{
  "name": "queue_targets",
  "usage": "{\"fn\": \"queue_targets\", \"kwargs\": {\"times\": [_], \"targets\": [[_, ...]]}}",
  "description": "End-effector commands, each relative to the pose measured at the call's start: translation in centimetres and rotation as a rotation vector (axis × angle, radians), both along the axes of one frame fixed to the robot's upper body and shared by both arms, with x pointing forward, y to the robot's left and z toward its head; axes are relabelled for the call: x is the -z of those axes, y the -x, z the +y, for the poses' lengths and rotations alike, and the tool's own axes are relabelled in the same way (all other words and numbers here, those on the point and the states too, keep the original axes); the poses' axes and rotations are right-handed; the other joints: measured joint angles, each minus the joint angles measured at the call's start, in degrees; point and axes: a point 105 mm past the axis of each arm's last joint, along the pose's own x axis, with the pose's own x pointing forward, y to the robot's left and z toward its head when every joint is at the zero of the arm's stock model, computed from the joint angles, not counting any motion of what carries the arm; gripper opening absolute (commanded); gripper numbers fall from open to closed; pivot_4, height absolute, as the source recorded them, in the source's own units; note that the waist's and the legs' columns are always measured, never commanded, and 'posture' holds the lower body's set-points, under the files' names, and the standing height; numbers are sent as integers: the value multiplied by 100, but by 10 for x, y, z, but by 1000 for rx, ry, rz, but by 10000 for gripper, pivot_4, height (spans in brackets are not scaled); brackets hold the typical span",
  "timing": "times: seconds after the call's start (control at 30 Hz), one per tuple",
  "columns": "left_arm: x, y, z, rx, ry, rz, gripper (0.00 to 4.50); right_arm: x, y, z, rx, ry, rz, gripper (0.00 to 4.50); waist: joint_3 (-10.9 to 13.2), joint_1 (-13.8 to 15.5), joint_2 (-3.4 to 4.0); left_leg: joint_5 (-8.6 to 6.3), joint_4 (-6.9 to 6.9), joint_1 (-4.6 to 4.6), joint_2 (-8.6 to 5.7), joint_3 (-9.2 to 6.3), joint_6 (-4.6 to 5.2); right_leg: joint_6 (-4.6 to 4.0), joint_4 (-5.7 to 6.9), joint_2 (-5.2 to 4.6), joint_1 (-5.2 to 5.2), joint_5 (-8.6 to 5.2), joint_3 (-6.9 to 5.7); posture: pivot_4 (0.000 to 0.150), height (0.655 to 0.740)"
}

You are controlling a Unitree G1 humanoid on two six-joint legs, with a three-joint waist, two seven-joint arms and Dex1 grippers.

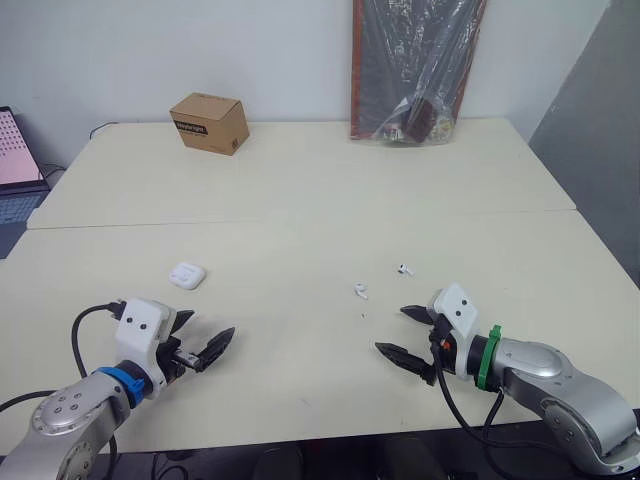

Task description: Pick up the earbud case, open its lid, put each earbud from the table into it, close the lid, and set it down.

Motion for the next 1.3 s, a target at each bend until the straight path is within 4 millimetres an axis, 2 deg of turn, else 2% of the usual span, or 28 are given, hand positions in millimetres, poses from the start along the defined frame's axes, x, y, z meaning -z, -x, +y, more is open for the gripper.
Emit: {"fn": "queue_targets", "kwargs": {"times": [0.03,0.27,0.43,0.6,0.8,0.93,1.3], "targets": [[-12,-1,-4,17,-12,-58,44733,-11,0,4,-30,-10,-48,45000,0,0,0,0,0,0,0,0,0,0,0,0,0,0,0,1500,7400],[-12,-4,-4,17,-21,-58,44733,-13,-1,6,-40,-17,-60,45000,0,0,0,0,0,0,0,0,0,0,0,0,0,0,0,1500,7400],[-19,-9,3,17,-25,-53,44733,-14,0,8,-77,-4,-66,45000,0,-1,0,0,0,0,0,0,0,0,0,0,0,0,-1,1500,7400],[-29,-19,25,54,-62,1,44733,-21,0,12,-150,32,-108,45000,1,-5,1,0,0,6,1,-1,0,-2,4,2,0,-1,-3,1500,7400],[-47,-45,58,40,-134,-5,44733,-27,-4,13,-187,49,-151,45000,6,-6,1,0,-6,3,1,-2,0,-7,4,2,-3,-5,-9,1500,7400],[-43,-63,68,44,-133,21,44733,-27,-4,17,-194,50,-168,45000,7,0,2,-1,-8,-3,0,-2,0,-4,0,0,-6,-7,-8,1500,7400],[-25,-99,66,73,-121,60,44733,-38,-7,20,-217,63,-243,45000,8,1,-1,-1,-6,-16,0,-4,0,-4,4,0,-15,-6,-11,1500,7400]]}}
